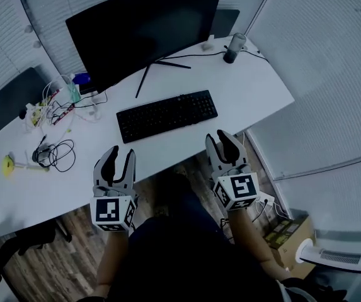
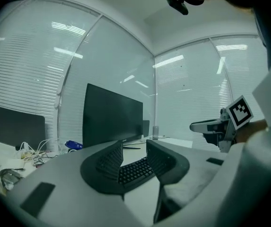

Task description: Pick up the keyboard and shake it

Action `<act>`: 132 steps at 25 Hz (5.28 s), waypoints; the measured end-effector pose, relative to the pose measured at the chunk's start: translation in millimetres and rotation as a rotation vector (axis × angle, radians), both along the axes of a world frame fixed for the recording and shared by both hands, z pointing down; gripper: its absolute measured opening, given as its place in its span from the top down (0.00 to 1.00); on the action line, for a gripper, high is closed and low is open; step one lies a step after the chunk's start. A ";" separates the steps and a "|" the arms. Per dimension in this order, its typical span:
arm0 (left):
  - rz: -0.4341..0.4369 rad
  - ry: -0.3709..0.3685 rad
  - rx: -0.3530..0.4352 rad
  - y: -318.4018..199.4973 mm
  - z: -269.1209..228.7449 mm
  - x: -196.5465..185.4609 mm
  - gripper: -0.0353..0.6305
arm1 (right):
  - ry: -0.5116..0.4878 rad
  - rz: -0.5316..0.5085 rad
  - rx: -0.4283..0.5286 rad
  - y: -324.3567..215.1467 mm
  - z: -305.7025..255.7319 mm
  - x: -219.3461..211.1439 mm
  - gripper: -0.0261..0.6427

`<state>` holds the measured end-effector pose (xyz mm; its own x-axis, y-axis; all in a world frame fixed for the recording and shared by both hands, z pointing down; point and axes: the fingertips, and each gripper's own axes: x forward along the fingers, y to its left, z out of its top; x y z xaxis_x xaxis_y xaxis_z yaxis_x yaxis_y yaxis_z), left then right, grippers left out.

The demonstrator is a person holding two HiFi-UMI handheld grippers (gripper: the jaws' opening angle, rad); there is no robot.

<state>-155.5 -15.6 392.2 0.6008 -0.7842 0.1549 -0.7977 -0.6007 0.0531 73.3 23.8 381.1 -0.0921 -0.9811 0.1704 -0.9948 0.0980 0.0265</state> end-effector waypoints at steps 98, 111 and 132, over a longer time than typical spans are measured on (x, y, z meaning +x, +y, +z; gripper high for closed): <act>-0.399 -0.158 -0.349 -134.3 41.1 -9.8 0.51 | -0.802 -0.447 -0.266 -255.1 120.5 147.6 0.68; -0.394 0.119 -0.588 -106.7 148.5 -6.9 0.51 | -0.645 -0.359 -0.440 -236.4 158.4 156.1 0.68; -0.392 0.143 -0.781 -109.4 238.3 3.1 0.50 | -0.547 -0.360 -0.630 -278.6 232.1 153.9 0.68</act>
<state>-152.4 -125.1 630.5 0.3657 -0.6399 0.6759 -0.8928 -0.0360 0.4490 227.2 -254.8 613.2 -0.6006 -0.6172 0.5082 -0.7593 0.2413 -0.6043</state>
